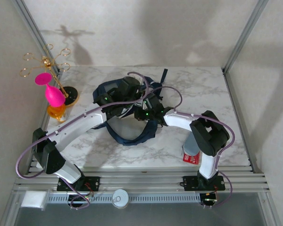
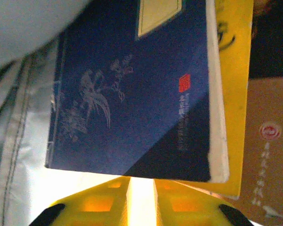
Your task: Pack the student bag
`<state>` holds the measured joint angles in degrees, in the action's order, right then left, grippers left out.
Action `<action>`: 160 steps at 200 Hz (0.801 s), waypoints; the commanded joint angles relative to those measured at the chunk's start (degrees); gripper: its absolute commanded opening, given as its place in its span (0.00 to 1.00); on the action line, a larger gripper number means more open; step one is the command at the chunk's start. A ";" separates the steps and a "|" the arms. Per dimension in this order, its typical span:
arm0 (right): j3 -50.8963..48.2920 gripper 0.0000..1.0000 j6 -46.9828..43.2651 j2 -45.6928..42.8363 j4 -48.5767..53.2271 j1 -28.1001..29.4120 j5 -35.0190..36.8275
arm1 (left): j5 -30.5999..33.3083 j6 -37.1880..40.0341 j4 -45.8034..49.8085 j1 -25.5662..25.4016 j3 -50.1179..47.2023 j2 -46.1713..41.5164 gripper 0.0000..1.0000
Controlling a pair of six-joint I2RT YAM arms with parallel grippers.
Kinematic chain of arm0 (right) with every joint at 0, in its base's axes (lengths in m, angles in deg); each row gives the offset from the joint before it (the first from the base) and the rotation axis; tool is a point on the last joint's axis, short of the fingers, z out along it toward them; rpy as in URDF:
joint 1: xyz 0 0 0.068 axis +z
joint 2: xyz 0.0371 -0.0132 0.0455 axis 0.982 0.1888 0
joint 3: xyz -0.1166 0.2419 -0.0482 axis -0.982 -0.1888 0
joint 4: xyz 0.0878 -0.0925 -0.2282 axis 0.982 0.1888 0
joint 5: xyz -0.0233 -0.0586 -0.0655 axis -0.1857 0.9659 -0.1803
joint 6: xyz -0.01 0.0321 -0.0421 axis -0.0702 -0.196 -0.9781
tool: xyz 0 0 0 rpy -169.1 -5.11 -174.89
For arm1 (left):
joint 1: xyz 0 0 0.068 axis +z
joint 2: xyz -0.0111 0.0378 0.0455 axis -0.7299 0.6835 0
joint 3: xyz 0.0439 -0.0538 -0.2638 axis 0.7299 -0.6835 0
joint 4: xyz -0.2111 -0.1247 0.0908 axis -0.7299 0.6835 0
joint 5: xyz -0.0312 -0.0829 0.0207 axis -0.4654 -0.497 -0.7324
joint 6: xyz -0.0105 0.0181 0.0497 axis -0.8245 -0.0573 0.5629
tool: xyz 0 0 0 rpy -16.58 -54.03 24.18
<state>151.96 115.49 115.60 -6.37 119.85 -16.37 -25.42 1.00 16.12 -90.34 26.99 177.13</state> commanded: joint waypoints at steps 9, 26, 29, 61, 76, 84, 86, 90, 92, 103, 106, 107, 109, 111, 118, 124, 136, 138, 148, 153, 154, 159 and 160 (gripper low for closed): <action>-7.60 0.25 -6.77 -10.38 -3.13 -0.52 -3.02 | 4.44 -7.49 -8.73 -0.84 3.86 0.47 0.00; -12.29 0.31 -7.81 -18.01 2.22 -1.86 -0.79 | 4.48 -10.11 -9.70 -0.83 4.31 2.65 0.00; -13.14 0.32 -7.66 -19.50 3.13 -2.52 -0.21 | 4.23 -10.66 -9.91 -0.88 4.44 3.10 0.00; -19.10 0.40 -3.72 -34.27 10.78 -11.27 -0.22 | -0.04 -19.23 -14.06 -2.01 7.73 10.99 0.00; -17.48 0.41 -2.21 -37.60 16.29 -16.37 1.18 | -0.37 -22.24 -14.22 -2.82 12.58 16.28 0.00; -16.27 0.42 -1.72 -38.36 18.95 -18.84 2.10 | 0.46 -23.48 -13.43 -3.34 15.49 18.90 0.00; -15.91 0.42 -1.62 -38.37 19.54 -19.31 2.24 | 0.60 -23.66 -13.20 -3.42 16.16 19.52 0.00; -15.17 0.42 -1.57 -38.53 20.80 -20.46 2.41 | 0.81 -23.94 -12.89 -3.59 17.50 20.67 0.00; -14.82 0.42 -1.57 -38.54 21.37 -20.92 2.40 | 0.82 -24.11 -12.58 -3.63 18.22 21.24 0.00; -13.05 0.43 -1.65 -38.62 23.93 -22.38 2.37 | -0.34 -25.04 -10.71 -3.67 21.72 24.03 0.07; -12.65 0.43 -1.69 -38.70 24.70 -22.44 2.37 | -1.27 -25.07 -10.33 -3.58 22.55 24.58 0.11; -12.55 0.43 -1.76 -38.75 24.70 -22.44 2.33 | -1.61 -25.03 -10.13 -3.57 22.69 24.76 0.13; -12.29 0.43 -1.85 -38.75 24.92 -22.51 2.25 | -2.27 -24.89 -9.87 -3.56 23.25 25.00 0.17; -12.10 0.43 -1.94 -38.84 25.04 -22.53 2.08 | -2.94 -24.72 -9.56 -3.49 23.72 25.26 0.20; -11.55 0.44 -2.00 -39.20 25.52 -22.53 1.61 | -4.40 -24.11 -8.20 -3.47 24.77 25.46 0.32; -11.10 0.45 -1.99 -39.40 25.97 -22.53 1.34 | -4.65 -23.59 -7.43 -3.49 24.78 24.79 0.40; -10.04 0.47 -1.52 -39.35 28.39 -22.32 2.04 | -5.33 -22.61 -7.51 -3.31 21.22 20.97 0.50; -9.78 0.47 -1.38 -39.23 28.83 -22.24 2.36 | -5.49 -22.50 -7.72 -3.19 20.32 20.06 0.52; -8.38 0.47 -0.83 -38.86 31.68 -21.09 4.45 | -5.34 -21.94 -10.13 -2.83 13.93 14.55 0.58; -7.74 0.48 -0.39 -38.55 33.06 -19.91 5.91 | -4.76 -22.02 -11.89 -2.54 10.03 11.30 0.62; -7.59 0.48 -0.27 -38.55 33.29 -19.56 6.34 | -4.59 -22.05 -12.09 -2.48 9.22 10.69 0.62; -6.94 0.49 0.37 -38.18 34.45 -17.89 8.32 | -3.98 -22.55 -13.94 -1.99 5.04 7.45 0.66; -6.79 0.49 0.59 -38.10 34.60 -17.71 8.69 | -3.89 -22.71 -14.26 -1.89 4.18 6.83 0.66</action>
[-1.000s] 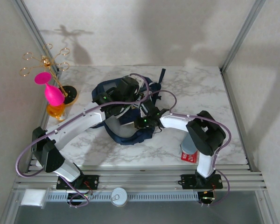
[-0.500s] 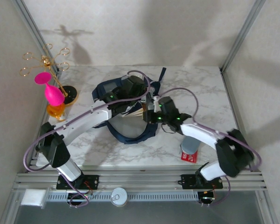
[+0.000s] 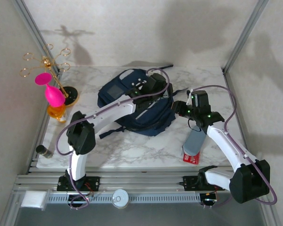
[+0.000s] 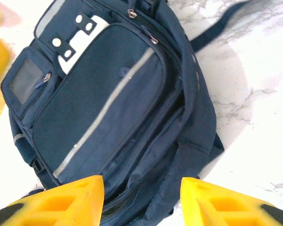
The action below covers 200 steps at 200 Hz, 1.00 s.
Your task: Pack the student bag
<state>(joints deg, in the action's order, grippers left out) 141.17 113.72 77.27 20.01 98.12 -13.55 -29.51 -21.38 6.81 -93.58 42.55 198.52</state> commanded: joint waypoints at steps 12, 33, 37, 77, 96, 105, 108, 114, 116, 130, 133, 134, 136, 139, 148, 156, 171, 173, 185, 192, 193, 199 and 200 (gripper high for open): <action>5.93 0.51 4.48 1.91 10.82 9.83 9.73 | 0.44 -2.18 -7.72 3.51 -20.72 -21.27 0.71; 10.15 0.53 10.65 7.15 15.40 20.53 17.33 | 0.34 -6.57 -8.47 8.82 -34.15 -29.78 0.72; 10.64 0.53 11.84 8.30 15.68 23.37 17.99 | -0.40 -7.06 -8.95 9.84 -37.16 -30.95 0.72; 12.32 0.58 17.39 21.35 7.71 34.92 12.49 | -4.23 -12.10 -12.86 19.05 -56.87 -39.26 0.74; 11.73 0.60 18.05 25.13 3.26 36.09 8.88 | -7.42 -13.33 -15.04 23.94 -61.35 -38.56 0.77; 11.50 0.61 17.86 25.98 3.08 35.94 10.00 | -9.36 -14.07 -16.41 25.85 -62.41 -37.13 0.77; 11.41 0.62 17.61 26.20 2.93 35.91 10.55 | -9.93 -14.23 -17.02 26.25 -62.69 -36.67 0.77; 11.00 0.63 16.79 26.47 2.52 35.47 10.84 | -10.34 -14.57 -18.28 26.79 -63.12 -35.54 0.77; 10.83 0.63 16.50 26.50 2.38 35.22 10.86 | -10.29 -14.80 -18.63 26.93 -63.20 -35.17 0.78; 9.17 0.65 14.94 26.65 1.03 32.59 10.13 | -9.18 -15.58 -20.23 27.48 -63.14 -32.30 0.79; 8.81 0.65 14.48 26.61 0.68 31.82 9.76 | -9.14 -15.73 -20.74 27.57 -63.06 -31.54 0.79; 8.68 0.65 14.29 26.56 0.52 31.63 9.67 | -9.14 -15.80 -20.92 27.64 -63.01 -31.27 0.79; 8.38 0.65 13.94 26.52 0.18 31.16 9.36 | -9.24 -15.92 -21.22 27.70 -62.93 -30.80 0.79; 8.00 0.65 13.32 26.39 -0.45 30.44 8.91 | -9.35 -16.13 -21.86 27.90 -62.84 -30.07 0.79; 6.68 0.65 11.79 25.94 -2.09 28.42 8.40 | -9.71 -16.79 -23.57 28.30 -62.41 -27.72 0.79; 5.70 0.65 10.73 25.47 -3.48 26.66 7.63 | -10.01 -17.38 -24.03 28.57 -61.65 -25.43 0.79; 3.93 0.65 8.95 25.02 -5.90 23.67 6.60 | -8.84 -18.91 -24.00 28.75 -60.43 -21.81 0.76; 3.84 0.65 8.81 25.02 -6.06 23.35 6.54 | -8.66 -19.36 -24.04 28.76 -60.42 -21.54 0.75; 3.52 0.65 6.93 25.19 -6.76 21.18 4.95 | -8.75 -21.28 -27.01 28.68 -61.29 -20.28 0.72; 3.46 0.65 5.73 25.19 -7.06 20.28 4.97 | -8.82 -22.23 -29.17 28.75 -61.78 -19.69 0.72; 3.45 0.65 5.56 25.15 -7.08 19.84 5.08 | -8.80 -22.44 -29.44 28.76 -61.85 -19.55 0.72; 3.37 0.65 4.51 25.19 -7.41 18.80 5.70 | -8.41 -23.17 -30.82 28.77 -61.90 -18.67 0.71; 3.32 0.65 4.29 25.19 -7.48 18.66 5.83 | -8.42 -23.30 -31.01 28.77 -61.86 -18.50 0.71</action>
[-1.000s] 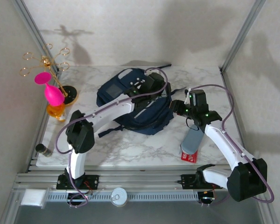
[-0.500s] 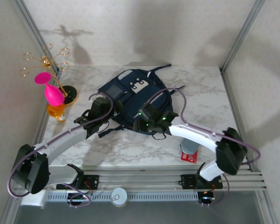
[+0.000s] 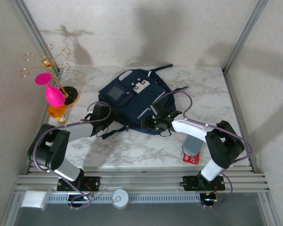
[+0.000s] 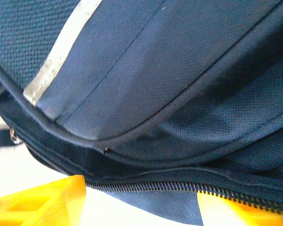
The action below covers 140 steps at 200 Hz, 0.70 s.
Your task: Pack the student bag
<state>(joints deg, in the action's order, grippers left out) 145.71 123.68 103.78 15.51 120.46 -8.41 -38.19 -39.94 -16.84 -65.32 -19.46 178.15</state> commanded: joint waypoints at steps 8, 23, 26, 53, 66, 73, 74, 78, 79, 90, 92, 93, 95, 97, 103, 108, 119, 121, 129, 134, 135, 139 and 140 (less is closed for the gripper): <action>-1.27 0.65 -7.12 -1.37 -3.55 -4.70 0.76 | 0.06 -5.49 -8.37 0.48 0.71 3.37 0.68; -0.68 0.66 -9.05 -1.45 -3.41 -6.23 0.18 | -1.07 -6.38 -10.45 -0.01 1.92 5.68 0.64; -0.46 0.66 -9.40 -1.53 -3.17 -6.29 0.28 | -1.16 -6.69 -11.58 -0.20 1.94 6.02 0.63; 0.53 0.67 -11.07 -2.93 -1.48 -6.41 0.14 | 0.23 -9.18 -15.49 -2.23 2.83 8.12 0.55; 0.66 0.68 -11.08 -3.74 -0.41 -6.36 -0.64 | 0.43 -10.33 -17.02 -3.06 3.51 9.67 0.48; 0.63 0.68 -10.96 -4.16 0.42 -6.26 -0.46 | 0.15 -10.94 -17.98 -3.41 3.98 10.41 0.44; 0.65 0.68 -10.97 -4.23 0.58 -6.22 -0.39 | 0.07 -11.03 -18.13 -3.47 4.02 10.57 0.43; 0.66 0.68 -10.91 -4.51 1.26 -6.14 -0.16 | -0.15 -11.38 -18.59 -3.65 4.26 10.90 0.41; 0.66 0.68 -10.86 -4.59 1.39 -6.12 -0.10 | -0.21 -11.42 -18.74 -3.68 4.33 10.99 0.41; 0.84 0.68 -10.49 -5.38 3.38 -5.82 0.41 | -0.78 -12.07 -19.65 -4.19 4.97 11.67 0.34; 0.84 0.68 -10.43 -5.61 3.59 -5.68 0.42 | -0.80 -12.21 -19.74 -4.29 5.05 11.71 0.32; 0.84 0.68 -10.40 -5.71 3.75 -5.67 0.41 | -0.84 -12.28 -19.75 -4.35 5.08 11.75 0.31; 0.84 0.68 -10.34 -5.89 4.08 -5.53 0.42 | -0.81 -12.40 -19.76 -4.44 5.15 11.80 0.29; 0.77 0.68 -10.24 -6.02 4.27 -5.45 0.40 | -0.85 -12.49 -19.90 -4.53 5.19 11.81 0.28; 0.91 0.69 -9.89 -6.50 5.42 -4.95 0.42 | -0.94 -12.61 -20.23 -4.67 5.44 11.87 0.23; 1.06 0.69 -9.50 -6.81 6.37 -4.43 0.52 | -1.18 -12.71 -20.37 -4.76 5.61 11.79 0.20; 1.95 0.70 -8.24 -7.27 9.32 -2.93 1.85 | -1.57 -13.17 -20.30 -4.83 5.94 11.49 0.09; 2.08 0.70 -7.91 -7.40 9.98 -2.62 2.34 | -1.63 -13.28 -20.23 -4.87 5.98 11.45 0.07; 3.02 0.70 -6.39 -7.71 12.41 -1.88 4.48 | -1.81 -13.93 -20.24 -4.99 5.70 10.82 0.01; 3.56 0.70 -5.34 -7.94 13.81 0.40 5.87 | -1.98 -14.24 -20.67 -5.15 5.41 10.43 0.00; 3.65 0.70 -5.22 -7.97 14.04 0.67 6.12 | -2.00 -14.31 -20.79 -5.18 5.35 10.32 0.00; 4.03 0.70 -4.06 -8.10 14.82 1.55 6.83 | -2.03 -14.55 -21.11 -5.35 5.09 9.82 0.00; 4.15 0.70 -3.79 -8.14 14.90 1.77 6.95 | -2.03 -14.68 -21.18 -5.41 5.05 9.70 0.00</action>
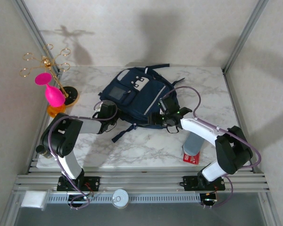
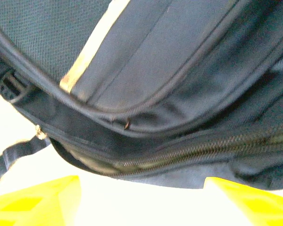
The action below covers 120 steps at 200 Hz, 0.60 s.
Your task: Pack the student bag
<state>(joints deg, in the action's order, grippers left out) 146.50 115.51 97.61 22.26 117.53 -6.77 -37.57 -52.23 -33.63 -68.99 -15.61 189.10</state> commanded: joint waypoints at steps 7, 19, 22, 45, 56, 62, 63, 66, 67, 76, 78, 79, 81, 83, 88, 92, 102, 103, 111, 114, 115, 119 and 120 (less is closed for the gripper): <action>3.88 0.70 6.38 -2.10 9.26 6.35 6.01 | -2.73 -3.17 -4.66 -2.29 0.70 -2.07 0.00; 4.87 0.70 10.29 -1.70 10.65 9.33 7.22 | -2.64 -4.23 -5.17 -3.54 -0.12 -3.76 0.00; 5.15 0.69 11.42 -1.46 11.02 10.17 7.67 | -2.48 -4.60 -4.99 -3.88 -0.27 -4.20 0.00; 6.82 0.68 16.53 0.98 10.57 16.00 10.31 | -1.16 -7.57 -3.68 -6.70 -1.35 -7.59 0.00; 7.60 0.66 17.65 2.97 9.56 17.57 11.10 | -0.74 -8.38 -3.40 -8.10 -1.47 -8.82 0.00; 8.26 0.66 18.35 4.18 9.80 18.19 12.31 | -0.44 -8.72 -2.77 -8.65 -1.38 -9.30 0.00; 8.42 0.66 18.45 4.34 9.89 18.28 12.52 | -0.40 -8.79 -2.66 -8.70 -1.33 -9.37 0.00; 8.86 0.66 18.72 4.99 10.18 18.57 13.33 | -0.30 -8.84 -2.41 -9.02 -1.29 -9.57 0.00; 8.94 0.65 18.76 5.18 10.21 18.64 13.56 | -0.28 -8.85 -2.35 -9.10 -1.29 -9.64 0.00; 9.88 0.65 19.47 6.74 11.15 19.09 16.31 | -0.14 -8.73 -2.12 -9.65 -1.20 -10.06 0.00; 10.00 0.64 19.72 7.01 11.37 19.20 16.83 | -0.11 -8.65 -2.06 -9.69 -1.15 -10.15 0.00; 10.04 0.64 19.72 7.20 11.60 19.22 17.07 | -0.06 -8.62 -2.08 -9.70 -1.18 -10.20 0.00; 10.13 0.64 19.98 7.52 11.81 19.17 17.40 | -0.02 -8.60 -1.92 -9.75 -1.13 -10.30 0.00; 10.22 0.64 20.13 7.78 11.89 19.14 17.61 | 0.06 -8.59 -1.75 -9.85 -1.11 -10.34 0.00; 10.36 0.64 20.28 8.20 11.91 19.10 18.24 | 0.23 -8.56 -1.43 -9.94 -1.07 -10.59 0.00; 10.44 0.63 20.39 8.60 11.93 19.15 18.93 | 0.33 -8.59 -1.40 -10.05 -1.10 -10.72 0.00; 10.43 0.60 20.56 9.24 11.30 19.12 21.08 | 0.47 -8.32 -1.21 -10.31 -1.04 -11.34 0.00; 10.38 0.60 20.56 9.33 11.16 19.09 21.25 | 0.50 -8.33 -1.13 -10.36 -1.03 -11.36 0.00; 10.45 0.58 20.61 10.03 10.82 18.98 22.95 | 0.84 -8.20 -0.65 -10.70 -0.77 -11.60 0.00; 10.65 0.58 20.71 10.32 10.96 18.96 23.80 | 0.95 -8.22 -0.54 -10.82 -0.68 -11.70 0.00; 10.71 0.58 20.77 10.44 11.04 18.92 24.02 | 1.00 -8.19 -0.48 -10.88 -0.68 -11.72 0.00; 11.12 0.57 20.90 10.82 11.26 18.88 24.93 | 1.12 -8.10 -0.44 -11.01 -0.59 -11.78 0.00; 11.21 0.56 20.95 10.91 11.28 18.89 25.20 | 1.17 -8.08 -0.39 -11.02 -0.54 -11.80 0.00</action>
<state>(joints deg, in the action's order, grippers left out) 155.53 133.69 106.82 31.58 136.50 9.78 -34.67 -60.05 -32.32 -78.23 -16.83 180.73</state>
